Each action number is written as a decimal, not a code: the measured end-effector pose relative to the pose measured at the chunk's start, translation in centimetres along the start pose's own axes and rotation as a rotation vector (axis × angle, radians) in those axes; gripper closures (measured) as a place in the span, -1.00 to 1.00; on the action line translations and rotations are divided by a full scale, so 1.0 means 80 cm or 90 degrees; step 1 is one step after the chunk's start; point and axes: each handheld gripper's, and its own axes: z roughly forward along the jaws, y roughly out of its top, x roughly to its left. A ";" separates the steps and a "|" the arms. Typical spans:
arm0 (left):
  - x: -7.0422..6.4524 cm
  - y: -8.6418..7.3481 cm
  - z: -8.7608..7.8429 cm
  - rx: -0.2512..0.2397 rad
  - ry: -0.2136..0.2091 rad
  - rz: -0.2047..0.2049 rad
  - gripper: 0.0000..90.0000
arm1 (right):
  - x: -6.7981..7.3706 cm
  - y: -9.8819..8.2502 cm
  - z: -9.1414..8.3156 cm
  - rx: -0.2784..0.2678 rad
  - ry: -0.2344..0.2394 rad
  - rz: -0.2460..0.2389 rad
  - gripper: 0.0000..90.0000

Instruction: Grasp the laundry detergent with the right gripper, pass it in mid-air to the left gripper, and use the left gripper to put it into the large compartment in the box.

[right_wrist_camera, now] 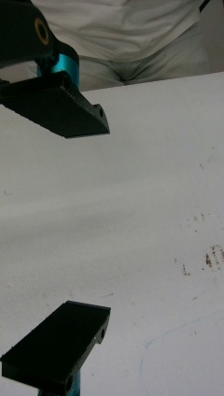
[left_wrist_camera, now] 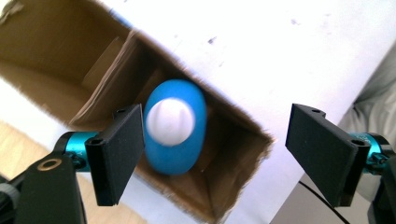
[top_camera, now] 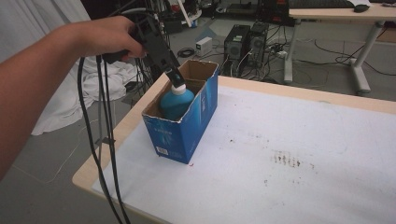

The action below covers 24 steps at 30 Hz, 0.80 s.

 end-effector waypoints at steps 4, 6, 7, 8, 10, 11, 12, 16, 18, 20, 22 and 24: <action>-0.013 0.014 0.005 -0.004 -0.002 0.033 -0.69 | 0.001 0.000 -0.003 -0.006 -0.006 0.001 -0.76; -0.020 0.022 0.009 0.012 0.011 0.068 -0.86 | 0.002 0.001 -0.005 -0.008 -0.009 0.000 -0.76; -0.023 0.026 0.011 0.020 0.020 0.077 -0.89 | 0.002 0.001 -0.006 -0.010 -0.010 0.000 -0.76; -0.025 0.029 0.013 0.024 0.024 0.079 -0.96 | 0.003 0.001 -0.007 -0.012 -0.012 0.000 -0.76; -0.030 0.037 0.014 0.028 0.035 0.096 -0.96 | 0.002 0.001 -0.009 -0.018 -0.014 -0.003 -0.76; -0.033 0.040 0.015 0.027 0.032 0.103 -0.97 | 0.003 0.001 -0.009 -0.018 -0.015 -0.001 -0.76; -0.036 0.043 0.015 0.024 0.026 0.109 -0.96 | 0.003 0.002 -0.010 -0.019 -0.015 -0.001 -0.76; -0.045 0.058 0.015 0.015 0.018 0.128 -0.96 | 0.003 0.002 -0.010 -0.022 -0.017 -0.002 -0.76; -0.049 0.065 0.015 0.012 0.027 0.123 -0.96 | 0.003 0.003 -0.010 -0.021 -0.017 -0.002 -0.76; -0.053 0.073 0.015 0.002 0.027 0.124 -0.96 | 0.003 0.003 -0.010 -0.023 -0.016 -0.002 -0.76; -0.056 0.080 0.014 -0.004 0.020 0.122 -0.96 | 0.003 0.003 -0.010 -0.024 -0.016 -0.003 -0.76; -0.059 0.086 0.014 -0.003 -0.005 0.125 -0.96 | 0.003 0.004 -0.010 -0.025 -0.017 -0.003 -0.76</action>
